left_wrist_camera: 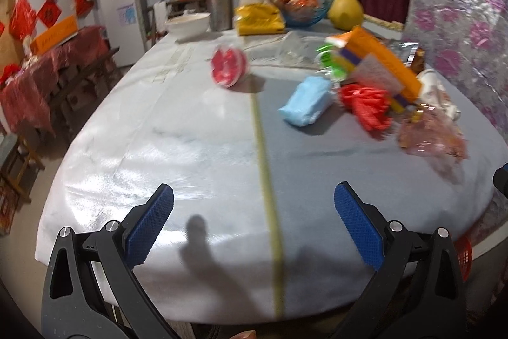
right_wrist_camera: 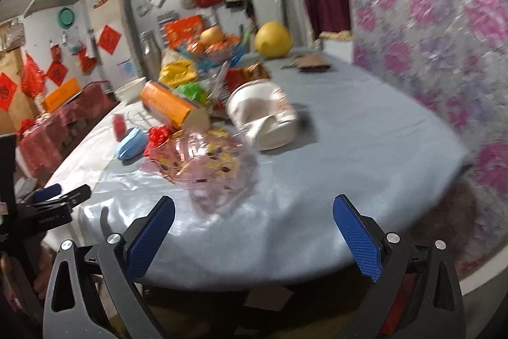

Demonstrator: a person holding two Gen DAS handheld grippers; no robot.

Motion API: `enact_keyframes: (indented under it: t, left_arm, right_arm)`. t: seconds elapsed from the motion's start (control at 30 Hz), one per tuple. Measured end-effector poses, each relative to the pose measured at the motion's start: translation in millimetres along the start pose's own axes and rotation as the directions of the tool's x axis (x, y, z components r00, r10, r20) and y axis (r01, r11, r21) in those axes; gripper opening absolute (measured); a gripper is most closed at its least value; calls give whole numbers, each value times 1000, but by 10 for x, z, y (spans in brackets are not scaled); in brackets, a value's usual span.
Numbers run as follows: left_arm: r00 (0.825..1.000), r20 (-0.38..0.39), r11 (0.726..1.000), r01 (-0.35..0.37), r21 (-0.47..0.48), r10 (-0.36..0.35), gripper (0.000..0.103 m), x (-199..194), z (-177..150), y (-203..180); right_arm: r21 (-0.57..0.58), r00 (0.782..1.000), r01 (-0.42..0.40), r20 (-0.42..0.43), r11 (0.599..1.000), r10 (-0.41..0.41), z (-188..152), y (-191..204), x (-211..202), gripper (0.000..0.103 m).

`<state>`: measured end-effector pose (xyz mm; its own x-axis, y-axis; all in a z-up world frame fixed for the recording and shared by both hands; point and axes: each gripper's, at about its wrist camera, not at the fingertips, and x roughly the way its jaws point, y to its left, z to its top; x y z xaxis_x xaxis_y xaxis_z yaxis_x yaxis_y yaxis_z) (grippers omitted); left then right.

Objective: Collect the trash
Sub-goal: 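Grasp the pink snack bag with the right tool while the left tool grasps the blue face mask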

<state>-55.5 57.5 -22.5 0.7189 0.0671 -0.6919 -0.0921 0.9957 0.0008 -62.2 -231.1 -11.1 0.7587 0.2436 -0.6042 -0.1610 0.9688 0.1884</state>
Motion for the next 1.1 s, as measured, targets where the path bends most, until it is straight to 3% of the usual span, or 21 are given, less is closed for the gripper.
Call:
enact_keyframes:
  t: [0.17, 0.3, 0.43, 0.47, 0.53, 0.63, 0.83, 1.1]
  left_arm:
    - [999, -40, 999, -14, -37, 12, 97, 166, 12, 138]
    - [999, -27, 999, -37, -19, 36, 97, 196, 23, 142]
    - [999, -22, 1000, -30, -8, 30, 98, 203, 30, 151]
    - [999, -25, 1000, -27, -6, 27, 98, 211, 37, 151]
    - [999, -26, 1000, -25, -3, 25, 98, 205, 43, 147]
    - [1000, -18, 1000, -22, -2, 22, 97, 196, 40, 142]
    - [997, -13, 996, 74, 40, -74, 97, 160, 140, 49]
    - [995, 28, 983, 93, 156, -98, 96, 387, 628, -314]
  right_arm:
    - [-43, 993, -111, -37, 993, 109, 162, 237, 292, 97]
    - [-113, 996, -89, -25, 990, 87, 325, 453, 499, 97]
    - [-110, 997, -75, -37, 991, 71, 393, 461, 693, 97]
    - [-102, 996, -88, -33, 991, 85, 392, 437, 707, 95]
    - [-86, 989, -141, -52, 986, 137, 381, 382, 716, 62]
    - [-59, 985, -171, -37, 983, 169, 356, 294, 613, 50]
    - [-14, 973, -228, -27, 974, 227, 303, 137, 394, 46]
    - [54, 972, -235, 33, 970, 234, 277, -196, 63, 46]
